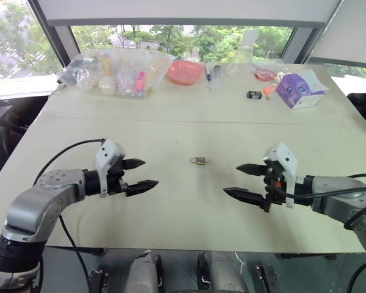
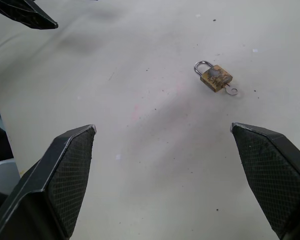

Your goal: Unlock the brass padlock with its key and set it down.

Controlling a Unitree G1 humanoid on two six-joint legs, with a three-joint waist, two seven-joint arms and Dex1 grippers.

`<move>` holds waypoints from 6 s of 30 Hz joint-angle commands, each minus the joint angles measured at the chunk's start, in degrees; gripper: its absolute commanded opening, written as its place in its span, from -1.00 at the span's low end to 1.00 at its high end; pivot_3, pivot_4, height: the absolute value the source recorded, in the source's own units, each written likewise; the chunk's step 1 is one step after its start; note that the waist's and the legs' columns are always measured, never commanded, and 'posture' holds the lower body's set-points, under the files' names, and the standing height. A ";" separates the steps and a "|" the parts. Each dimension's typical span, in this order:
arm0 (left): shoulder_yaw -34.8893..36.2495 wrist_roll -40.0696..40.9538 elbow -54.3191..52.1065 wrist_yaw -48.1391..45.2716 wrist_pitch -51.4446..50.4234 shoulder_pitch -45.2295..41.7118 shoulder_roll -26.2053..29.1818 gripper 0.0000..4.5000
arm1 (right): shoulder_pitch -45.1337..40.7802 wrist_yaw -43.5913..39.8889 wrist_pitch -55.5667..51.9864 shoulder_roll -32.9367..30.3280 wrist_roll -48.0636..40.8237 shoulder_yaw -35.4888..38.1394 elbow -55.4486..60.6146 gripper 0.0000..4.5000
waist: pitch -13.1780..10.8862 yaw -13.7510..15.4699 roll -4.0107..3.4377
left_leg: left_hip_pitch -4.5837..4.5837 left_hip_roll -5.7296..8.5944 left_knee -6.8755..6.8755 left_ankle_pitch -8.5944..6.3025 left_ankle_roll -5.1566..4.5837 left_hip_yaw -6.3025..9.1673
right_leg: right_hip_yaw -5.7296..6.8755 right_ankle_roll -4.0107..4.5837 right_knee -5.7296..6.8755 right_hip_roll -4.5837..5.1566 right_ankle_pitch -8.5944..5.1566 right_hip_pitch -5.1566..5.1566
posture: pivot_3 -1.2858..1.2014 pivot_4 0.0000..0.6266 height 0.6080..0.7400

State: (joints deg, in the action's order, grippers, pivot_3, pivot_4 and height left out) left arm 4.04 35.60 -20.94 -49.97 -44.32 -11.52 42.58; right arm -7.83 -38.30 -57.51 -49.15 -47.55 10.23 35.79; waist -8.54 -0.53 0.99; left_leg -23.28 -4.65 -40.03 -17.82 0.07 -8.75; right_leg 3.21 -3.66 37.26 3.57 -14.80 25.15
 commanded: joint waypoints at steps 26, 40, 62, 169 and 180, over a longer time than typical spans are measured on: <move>-2.73 -4.21 3.99 -3.40 4.36 -4.55 2.64 1.00 | -1.88 2.94 2.29 2.22 3.27 -0.80 -0.72 0.98 | 0.00 0.01 0.00 | 0.00 0.00 0.00 0.00 0.00 -0.02 | 0.01 0.00 0.00 -0.01 0.00 0.01 | 0.03 -0.52 0.99; -28.09 -27.29 53.11 -26.62 30.91 -43.19 -14.38 1.00 | -5.41 8.42 1.77 5.11 9.41 -6.16 -1.30 0.98 | 0.02 1.10 0.05 | -0.11 0.15 -0.04 0.09 0.16 -0.28 | 0.01 -0.02 -0.16 -0.01 0.01 0.05 | 0.03 -0.52 0.99; -29.63 -47.09 94.08 -20.69 50.04 -58.10 -38.02 0.75 | 0.73 21.24 -0.16 14.12 12.17 -3.12 5.11 1.00 | 0.05 1.37 0.17 | -0.18 0.18 -0.12 -0.11 -0.20 0.07 | 0.06 -0.01 -0.07 0.03 0.00 0.01 | 0.03 -0.52 0.99; -17.64 -55.05 33.94 19.45 93.84 -31.62 -17.77 -0.69 | -17.20 65.84 19.63 33.47 -65.45 0.67 -19.26 -0.97 | 0.03 -0.06 0.03 | -0.09 -0.01 -0.04 0.02 0.02 -0.07 | 0.04 -0.02 0.03 -0.03 0.02 0.01 | 0.03 -0.52 0.99; -18.30 -39.02 38.20 3.95 78.00 -35.34 -16.59 -0.69 | -16.00 42.35 12.65 19.52 -44.33 -2.04 -11.69 -0.71 | 0.02 -0.14 0.02 | -0.13 -0.01 -0.03 0.00 -0.02 -0.16 | 0.03 -0.03 -0.03 -0.01 0.02 0.06 | 0.03 -0.52 0.99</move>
State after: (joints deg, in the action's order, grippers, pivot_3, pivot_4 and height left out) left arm -15.22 -6.87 18.05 -44.02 35.10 -44.50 25.77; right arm -23.44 9.17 -44.66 -28.55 -94.56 7.78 21.49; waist -8.52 -0.66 1.01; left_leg -23.39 -4.68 -40.05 -17.82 0.05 -8.90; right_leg 3.24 -3.69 37.24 3.52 -14.78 25.22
